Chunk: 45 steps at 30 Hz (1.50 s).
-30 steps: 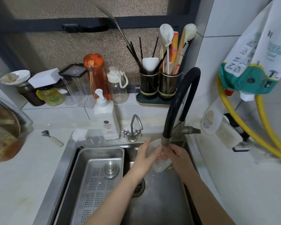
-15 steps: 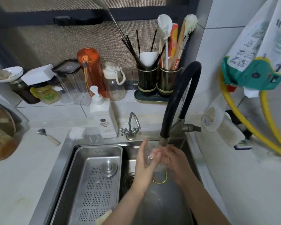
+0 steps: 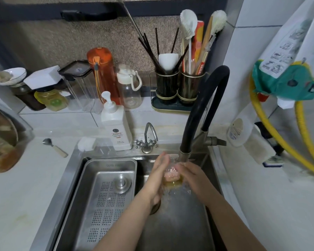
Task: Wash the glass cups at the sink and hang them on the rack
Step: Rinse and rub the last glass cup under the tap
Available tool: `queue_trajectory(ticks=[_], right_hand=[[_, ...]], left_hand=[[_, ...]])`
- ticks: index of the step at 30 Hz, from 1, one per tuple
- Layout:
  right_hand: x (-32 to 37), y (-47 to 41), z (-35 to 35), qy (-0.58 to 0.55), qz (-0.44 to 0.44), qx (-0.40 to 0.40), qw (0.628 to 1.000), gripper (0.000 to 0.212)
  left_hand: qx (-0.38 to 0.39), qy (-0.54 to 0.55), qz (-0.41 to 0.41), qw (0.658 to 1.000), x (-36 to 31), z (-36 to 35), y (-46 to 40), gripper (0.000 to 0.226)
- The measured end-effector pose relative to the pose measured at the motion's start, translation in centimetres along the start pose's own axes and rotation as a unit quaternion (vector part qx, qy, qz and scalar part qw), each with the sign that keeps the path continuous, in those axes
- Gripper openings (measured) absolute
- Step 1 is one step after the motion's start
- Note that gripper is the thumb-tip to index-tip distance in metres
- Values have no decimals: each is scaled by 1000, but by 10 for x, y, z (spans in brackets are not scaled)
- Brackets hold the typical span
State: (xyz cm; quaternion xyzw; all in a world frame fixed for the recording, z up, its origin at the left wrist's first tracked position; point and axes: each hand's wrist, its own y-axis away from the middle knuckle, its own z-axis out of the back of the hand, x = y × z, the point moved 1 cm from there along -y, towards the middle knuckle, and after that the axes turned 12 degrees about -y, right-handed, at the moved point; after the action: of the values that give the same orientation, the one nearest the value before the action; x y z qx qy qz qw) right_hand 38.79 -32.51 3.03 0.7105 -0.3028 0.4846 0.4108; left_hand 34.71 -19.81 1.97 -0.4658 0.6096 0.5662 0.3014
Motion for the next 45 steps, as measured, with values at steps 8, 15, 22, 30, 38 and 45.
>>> queue_trajectory(ticks=[8,15,22,30,38,45], right_hand=[[8,-17,-23,-73,-60,-29,995,23],[3,-10,-18,-1,-28,-2,1000,35],[4,3,-21,191,26,46,980,39],[3,1,-24,415,49,95,904,39],[12,-1,-20,349,43,85,932,43],[11,5,-15,431,108,69,893,28]], left_hand=[[-106,-102,-59,987,6,3,-3,70],[-87,-71,5,994,22,11,-11,67],[-76,-9,11,997,15,6,-10,49],[-94,4,62,994,18,14,-15,74],[-86,-12,84,993,12,4,-14,34],[-70,-22,89,993,10,8,-19,33]])
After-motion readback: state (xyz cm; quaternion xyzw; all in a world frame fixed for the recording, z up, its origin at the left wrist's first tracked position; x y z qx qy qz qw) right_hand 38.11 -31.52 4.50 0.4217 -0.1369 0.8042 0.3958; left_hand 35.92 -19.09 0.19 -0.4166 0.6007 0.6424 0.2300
